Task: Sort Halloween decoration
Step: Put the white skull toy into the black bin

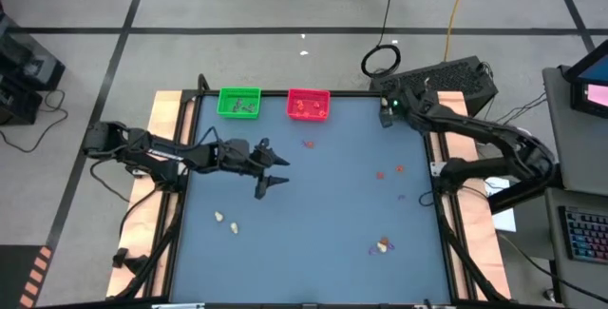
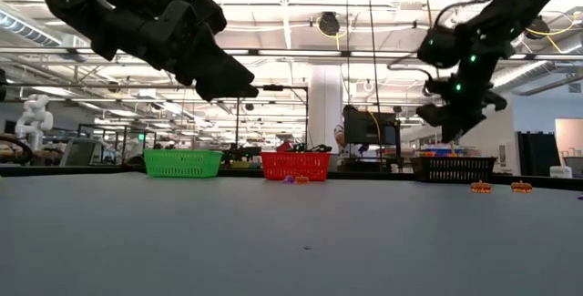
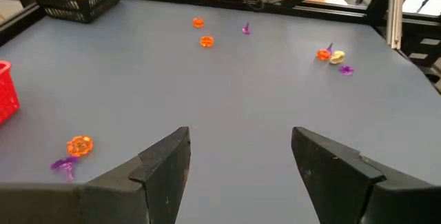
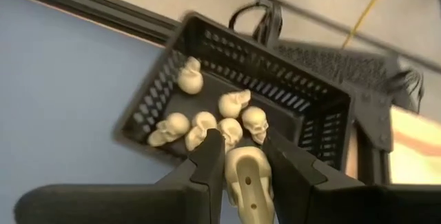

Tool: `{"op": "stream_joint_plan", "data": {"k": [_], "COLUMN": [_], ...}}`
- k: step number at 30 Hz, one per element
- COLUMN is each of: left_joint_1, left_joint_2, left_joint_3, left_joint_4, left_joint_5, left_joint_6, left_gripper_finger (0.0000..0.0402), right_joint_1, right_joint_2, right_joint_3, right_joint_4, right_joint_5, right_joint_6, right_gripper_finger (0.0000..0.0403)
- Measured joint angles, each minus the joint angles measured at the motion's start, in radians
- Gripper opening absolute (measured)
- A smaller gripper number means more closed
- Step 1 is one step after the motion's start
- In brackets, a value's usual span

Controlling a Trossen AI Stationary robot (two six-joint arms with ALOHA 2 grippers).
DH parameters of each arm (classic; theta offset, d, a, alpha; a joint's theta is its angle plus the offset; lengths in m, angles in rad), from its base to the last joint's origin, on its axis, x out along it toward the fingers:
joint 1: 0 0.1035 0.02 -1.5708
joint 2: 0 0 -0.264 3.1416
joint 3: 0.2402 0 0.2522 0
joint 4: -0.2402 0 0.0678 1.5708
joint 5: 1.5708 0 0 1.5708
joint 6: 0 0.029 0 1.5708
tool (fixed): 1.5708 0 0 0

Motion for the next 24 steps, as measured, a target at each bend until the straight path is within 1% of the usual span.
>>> {"op": "stream_joint_plan", "data": {"k": [2, 6, 9, 12, 21, 24], "left_joint_1": [-0.004, -0.005, -0.005, -0.005, -0.005, -0.005], "left_joint_2": [0.0, 0.0, 0.0, 0.0, 0.0, 0.0], "left_joint_3": [0.0, 0.0, 0.0, 0.0, 0.0, 0.0], "left_joint_4": [-0.001, -0.002, -0.003, -0.003, -0.006, -0.007], "left_joint_5": [-0.009, -0.013, -0.013, -0.013, -0.014, -0.014], "left_joint_6": [0.005, 0.004, 0.004, 0.004, 0.003, 0.003], "left_gripper_finger": [0.0258, 0.0258, 0.0258, 0.0258, 0.0258, 0.0258], "right_joint_1": [-0.041, -0.106, -0.154, -0.194, -0.223, -0.223], "right_joint_2": [0.042, 0.117, 0.171, 0.225, 0.374, 0.406], "right_joint_3": [0.0, 0.003, 0.032, 0.061, 0.174, 0.192], "right_joint_4": [0.028, 0.091, 0.091, 0.088, 0.047, 0.047], "right_joint_5": [-0.028, -0.032, -0.04, -0.089, -0.112, -0.16], "right_joint_6": [-0.006, -0.037, -0.048, -0.059, -0.077, -0.091], "right_gripper_finger": [0.0083, 0.0083, 0.0083, 0.0083, 0.0083, 0.0084]}}
